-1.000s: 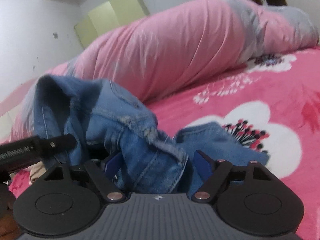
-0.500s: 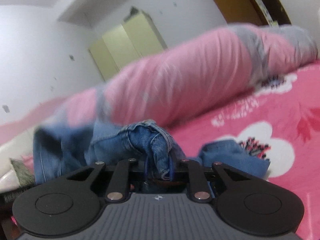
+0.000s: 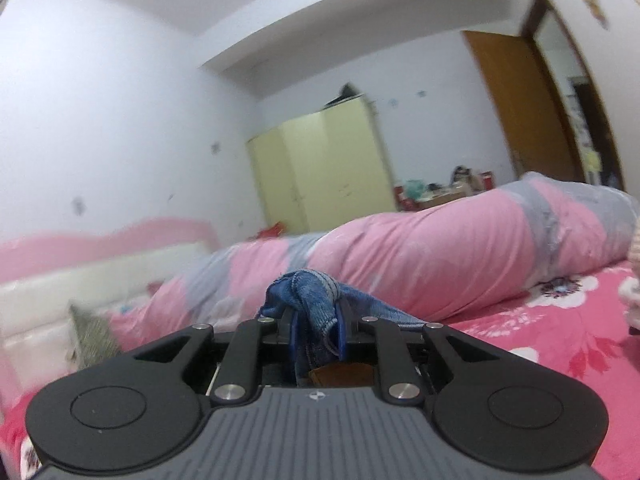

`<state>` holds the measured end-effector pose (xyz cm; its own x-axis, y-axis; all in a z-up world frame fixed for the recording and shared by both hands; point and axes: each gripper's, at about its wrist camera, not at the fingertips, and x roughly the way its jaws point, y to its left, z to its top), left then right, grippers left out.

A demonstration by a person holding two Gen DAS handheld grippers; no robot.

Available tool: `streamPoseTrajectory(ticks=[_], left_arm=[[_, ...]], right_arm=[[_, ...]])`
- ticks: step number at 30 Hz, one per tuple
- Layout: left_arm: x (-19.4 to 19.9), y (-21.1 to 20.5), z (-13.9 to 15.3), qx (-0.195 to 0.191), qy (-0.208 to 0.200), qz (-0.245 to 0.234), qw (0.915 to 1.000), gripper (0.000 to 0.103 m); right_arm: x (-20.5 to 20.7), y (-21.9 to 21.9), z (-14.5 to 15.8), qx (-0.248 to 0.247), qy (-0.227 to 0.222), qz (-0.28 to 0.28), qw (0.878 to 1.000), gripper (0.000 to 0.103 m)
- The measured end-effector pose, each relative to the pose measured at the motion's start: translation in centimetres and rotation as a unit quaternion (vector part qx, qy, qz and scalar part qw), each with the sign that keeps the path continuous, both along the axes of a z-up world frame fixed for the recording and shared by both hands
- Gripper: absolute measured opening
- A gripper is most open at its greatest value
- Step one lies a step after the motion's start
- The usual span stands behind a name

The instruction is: Fold clothes

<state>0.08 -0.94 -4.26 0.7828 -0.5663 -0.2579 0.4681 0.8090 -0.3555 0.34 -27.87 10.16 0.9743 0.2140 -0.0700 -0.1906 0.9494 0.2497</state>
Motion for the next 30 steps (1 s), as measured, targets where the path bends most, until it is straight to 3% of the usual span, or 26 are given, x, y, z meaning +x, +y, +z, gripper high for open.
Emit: streamPoseTrajectory(ticks=[2,5,6,9,12,17,19,22,24,27,30], left_arm=[[0.1,1.4,-1.3,0.013,0.027,0.002,0.9995,0.011],[-0.3,3.8,-2.8,0.032,0.067,0.008,0.9972,0.025],[-0.7,4.6,-3.1,0.038,0.076,0.010,0.9963,0.032],[-2.1,7.6,-3.6,0.043,0.090,0.026,0.9946,0.038],[-3.7,11.0,-3.4,0.025,0.089,0.071,0.9932,0.049],[-5.2,15.3,-2.3,-0.029,0.088,0.127,0.9877,0.050],[-5.4,16.2,-1.8,-0.044,0.078,0.132,0.9872,0.052],[-4.6,16.4,-1.0,-0.069,0.072,0.115,0.9884,0.063],[-3.7,15.7,-0.4,-0.068,0.069,0.093,0.9909,0.065],[-2.7,13.6,0.6,-0.044,0.051,0.055,0.9962,0.070],[-1.7,10.4,1.6,0.005,0.025,0.016,0.9996,0.079]], right_arm=[[-0.1,2.7,-0.5,-0.030,0.012,0.024,0.999,0.019],[0.8,7.3,-2.1,-0.084,0.036,0.062,0.994,0.019],[1.1,8.8,-2.7,-0.099,0.045,0.077,0.991,0.019],[2.1,13.2,-5.1,-0.142,0.082,0.132,0.978,0.019],[2.5,16.8,-7.7,-0.166,0.112,0.189,0.961,0.019],[1.2,21.8,-12.0,-0.238,0.144,0.249,0.928,0.021],[-0.7,23.0,-13.0,-0.284,0.135,0.251,0.916,0.025],[-4.3,23.0,-12.7,-0.317,0.110,0.260,0.906,0.050],[-6.3,21.8,-12.0,-0.312,0.094,0.264,0.908,0.063],[-7.9,19.2,-11.0,-0.285,0.088,0.248,0.922,0.064],[-7.7,15.3,-10.2,-0.226,0.114,0.199,0.947,0.064]])
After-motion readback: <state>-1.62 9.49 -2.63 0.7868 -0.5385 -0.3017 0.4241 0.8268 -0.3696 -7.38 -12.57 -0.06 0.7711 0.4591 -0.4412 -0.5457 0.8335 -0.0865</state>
